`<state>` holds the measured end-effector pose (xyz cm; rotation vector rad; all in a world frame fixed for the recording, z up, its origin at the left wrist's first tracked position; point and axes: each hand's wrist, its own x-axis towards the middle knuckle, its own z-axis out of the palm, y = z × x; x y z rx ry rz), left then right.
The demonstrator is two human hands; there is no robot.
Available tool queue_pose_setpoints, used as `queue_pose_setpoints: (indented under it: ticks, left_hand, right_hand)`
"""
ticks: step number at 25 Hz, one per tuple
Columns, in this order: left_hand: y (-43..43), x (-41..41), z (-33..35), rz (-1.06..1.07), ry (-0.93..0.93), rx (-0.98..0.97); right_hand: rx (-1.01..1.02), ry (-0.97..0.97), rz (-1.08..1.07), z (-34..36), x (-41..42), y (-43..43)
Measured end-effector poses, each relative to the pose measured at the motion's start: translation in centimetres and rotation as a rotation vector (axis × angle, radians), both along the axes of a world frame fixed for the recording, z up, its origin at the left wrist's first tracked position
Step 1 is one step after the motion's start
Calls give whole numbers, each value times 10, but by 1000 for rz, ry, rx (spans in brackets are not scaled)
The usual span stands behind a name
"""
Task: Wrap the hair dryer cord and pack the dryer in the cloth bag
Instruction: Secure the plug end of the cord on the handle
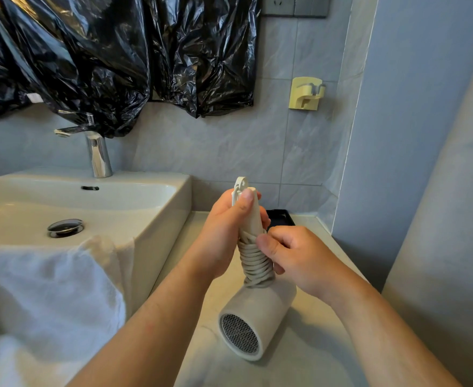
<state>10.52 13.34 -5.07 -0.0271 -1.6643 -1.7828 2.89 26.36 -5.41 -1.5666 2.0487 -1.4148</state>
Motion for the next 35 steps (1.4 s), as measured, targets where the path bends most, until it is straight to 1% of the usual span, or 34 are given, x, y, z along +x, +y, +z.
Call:
queue_pose_setpoints:
  ticks: [2, 5, 10, 12, 15, 18, 20, 24, 28, 32, 35]
  left_hand:
    - [-1, 0, 2, 17, -12, -38]
    - [-7, 2, 4, -13, -21, -71]
    - [-6, 1, 4, -76, -21, -96]
    - [-10, 2, 3, -97, -14, -68]
    - [-17, 4, -2, -101, -25, -25]
    - [-22, 4, -8, -135, -31, 70]
    - [-23, 4, -10, -165, -23, 135]
    - [-23, 3, -12, -211, 20, 250]
    - [-19, 0, -10, -233, 32, 267]
    - [-22, 0, -12, -217, 21, 310]
    - [-25, 2, -15, -213, 35, 382]
  right_hand:
    - [-6, -46, -2, 1, -4, 2]
    - [10, -74, 28, 0, -10, 3]
    - [-9, -269, 194, -3, -19, 6]
    - [4, -297, 211, -6, -19, 4]
    - [63, -239, 145, -10, -15, 0]
    - [113, -202, 81, -11, -14, 0]
    - [130, -204, 80, -12, -15, -1]
    - [88, -289, 174, -17, -16, -5]
    - [73, -327, 239, -21, -23, -2]
    - [4, -315, 163, -29, -26, -6]
    - [14, -375, 113, -33, -30, -7]
